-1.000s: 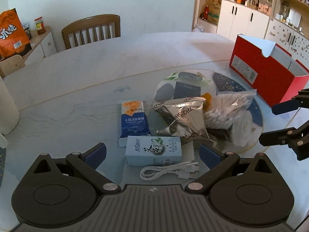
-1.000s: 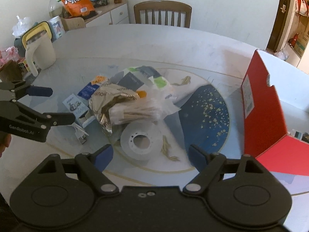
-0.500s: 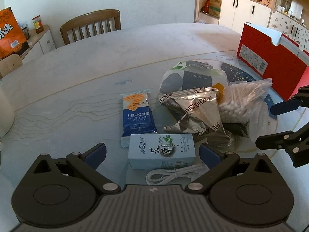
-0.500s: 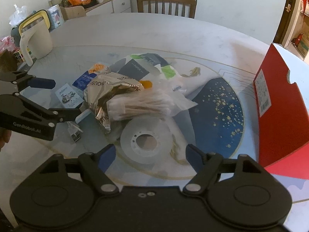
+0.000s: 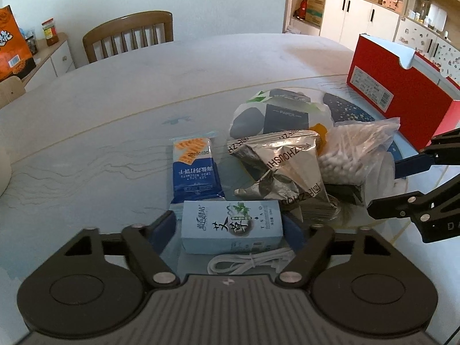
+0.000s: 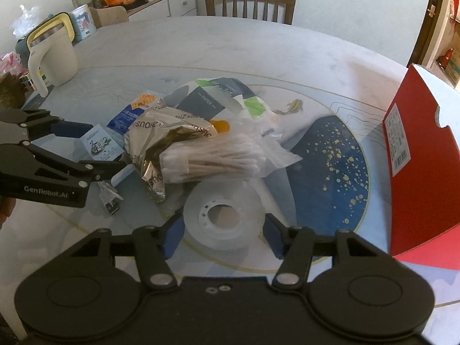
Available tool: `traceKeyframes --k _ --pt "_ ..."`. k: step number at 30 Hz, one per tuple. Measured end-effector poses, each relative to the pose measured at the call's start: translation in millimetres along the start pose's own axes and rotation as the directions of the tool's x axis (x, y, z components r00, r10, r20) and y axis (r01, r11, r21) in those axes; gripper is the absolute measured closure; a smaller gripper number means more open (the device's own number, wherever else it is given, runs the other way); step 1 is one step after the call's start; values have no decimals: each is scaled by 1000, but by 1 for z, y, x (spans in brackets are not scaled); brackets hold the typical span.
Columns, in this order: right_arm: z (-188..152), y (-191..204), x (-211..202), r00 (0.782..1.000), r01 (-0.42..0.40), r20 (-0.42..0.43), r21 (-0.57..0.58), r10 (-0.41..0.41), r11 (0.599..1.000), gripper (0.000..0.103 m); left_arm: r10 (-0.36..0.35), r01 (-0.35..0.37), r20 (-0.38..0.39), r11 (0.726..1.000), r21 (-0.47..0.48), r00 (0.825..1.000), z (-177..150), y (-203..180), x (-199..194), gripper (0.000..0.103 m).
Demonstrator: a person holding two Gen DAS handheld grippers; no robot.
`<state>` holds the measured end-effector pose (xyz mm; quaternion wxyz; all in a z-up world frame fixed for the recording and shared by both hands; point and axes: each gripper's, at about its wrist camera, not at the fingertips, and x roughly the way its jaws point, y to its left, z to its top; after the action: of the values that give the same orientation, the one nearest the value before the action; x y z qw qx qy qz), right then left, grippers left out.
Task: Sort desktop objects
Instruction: 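Grasp the light-blue drink box with left tool while right tool grasps tape roll, then lift the drink box and tape roll and carry them over the box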
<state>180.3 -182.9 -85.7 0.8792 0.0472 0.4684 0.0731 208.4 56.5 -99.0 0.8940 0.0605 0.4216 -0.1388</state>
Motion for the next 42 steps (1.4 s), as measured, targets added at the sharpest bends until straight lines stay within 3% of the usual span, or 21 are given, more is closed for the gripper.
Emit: traceKeyframes --k 19,42 --pt "-6 -9 -12 1000 17 20 35 -18 999 45 -11 12 10 1000 -22 1000 2 -5 -12 34" --pt "-12 -20 -62 996 22 90 65 -28 998 45 -15 17 52 999 -35 999 15 -18 -56 34"
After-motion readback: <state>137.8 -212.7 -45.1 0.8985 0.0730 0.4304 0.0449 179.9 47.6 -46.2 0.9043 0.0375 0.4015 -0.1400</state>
